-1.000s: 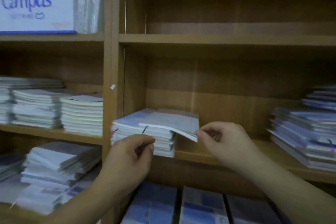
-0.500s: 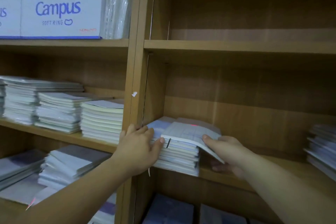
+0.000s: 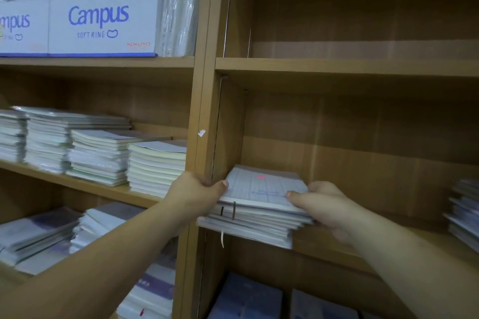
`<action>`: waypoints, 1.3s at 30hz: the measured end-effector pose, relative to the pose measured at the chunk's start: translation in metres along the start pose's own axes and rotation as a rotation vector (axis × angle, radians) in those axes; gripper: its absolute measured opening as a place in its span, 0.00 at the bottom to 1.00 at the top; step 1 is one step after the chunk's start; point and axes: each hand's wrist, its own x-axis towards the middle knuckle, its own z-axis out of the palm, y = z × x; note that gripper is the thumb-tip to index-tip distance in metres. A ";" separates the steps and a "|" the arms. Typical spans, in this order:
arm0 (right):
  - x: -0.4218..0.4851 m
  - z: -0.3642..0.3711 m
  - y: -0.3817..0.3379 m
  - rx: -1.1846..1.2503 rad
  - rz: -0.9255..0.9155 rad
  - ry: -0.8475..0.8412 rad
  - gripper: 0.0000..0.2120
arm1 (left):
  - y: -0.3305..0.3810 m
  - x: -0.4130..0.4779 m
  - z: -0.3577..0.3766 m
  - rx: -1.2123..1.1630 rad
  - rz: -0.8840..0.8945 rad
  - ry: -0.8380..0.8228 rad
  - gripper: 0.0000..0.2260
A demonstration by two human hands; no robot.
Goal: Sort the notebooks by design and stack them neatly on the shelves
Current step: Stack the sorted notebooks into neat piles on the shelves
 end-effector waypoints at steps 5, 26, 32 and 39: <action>-0.012 0.004 0.002 0.054 0.005 -0.002 0.08 | 0.010 -0.011 0.004 -0.136 -0.146 -0.023 0.17; -0.075 -0.072 0.017 0.223 0.152 -0.307 0.15 | 0.021 -0.089 -0.004 -0.734 -0.116 -0.394 0.15; -0.135 -0.088 0.072 0.265 0.044 -0.186 0.17 | 0.008 -0.128 0.016 -0.648 0.073 -0.540 0.20; -0.193 -0.095 0.176 -0.094 0.106 0.018 0.20 | -0.030 -0.174 0.108 -0.391 0.087 -0.510 0.16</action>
